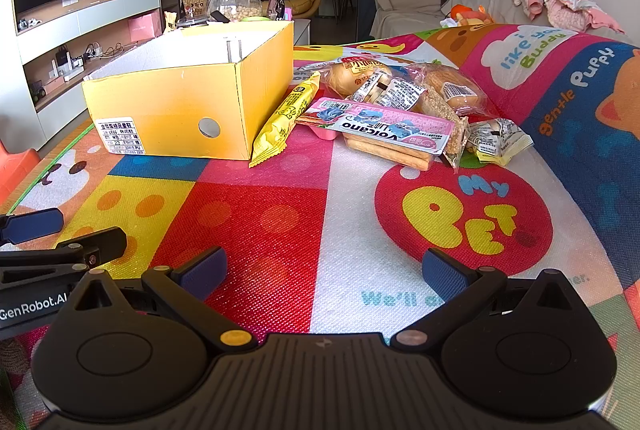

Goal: Organize objects

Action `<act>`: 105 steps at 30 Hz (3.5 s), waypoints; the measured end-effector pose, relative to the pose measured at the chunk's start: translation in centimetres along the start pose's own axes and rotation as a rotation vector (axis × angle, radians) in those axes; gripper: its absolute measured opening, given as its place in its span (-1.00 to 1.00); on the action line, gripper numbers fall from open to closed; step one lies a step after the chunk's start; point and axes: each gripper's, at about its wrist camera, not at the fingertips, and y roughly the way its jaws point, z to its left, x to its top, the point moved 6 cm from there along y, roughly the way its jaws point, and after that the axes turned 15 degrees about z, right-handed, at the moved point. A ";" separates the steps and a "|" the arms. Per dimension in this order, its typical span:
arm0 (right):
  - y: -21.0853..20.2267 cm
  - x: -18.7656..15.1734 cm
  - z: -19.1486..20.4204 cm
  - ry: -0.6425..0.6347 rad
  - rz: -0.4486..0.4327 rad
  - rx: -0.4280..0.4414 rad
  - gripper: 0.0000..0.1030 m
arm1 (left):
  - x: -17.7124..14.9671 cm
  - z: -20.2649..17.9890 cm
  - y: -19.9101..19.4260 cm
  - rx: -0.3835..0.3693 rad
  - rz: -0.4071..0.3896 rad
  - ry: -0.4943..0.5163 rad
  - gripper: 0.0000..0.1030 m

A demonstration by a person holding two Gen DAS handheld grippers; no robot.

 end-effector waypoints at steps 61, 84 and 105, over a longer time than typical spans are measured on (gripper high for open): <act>-8.3 7.1 -1.2 0.095 0.465 -0.075 1.00 | 10.5 4.6 -5.2 -0.116 0.353 -0.056 0.37; -20.2 20.8 -5.1 -0.103 0.111 -0.155 1.00 | 20.5 7.5 0.3 -0.084 0.537 -0.174 0.37; -2.6 15.7 -6.1 -0.400 0.406 0.073 0.65 | 18.4 6.6 10.4 0.053 0.773 -0.159 -0.84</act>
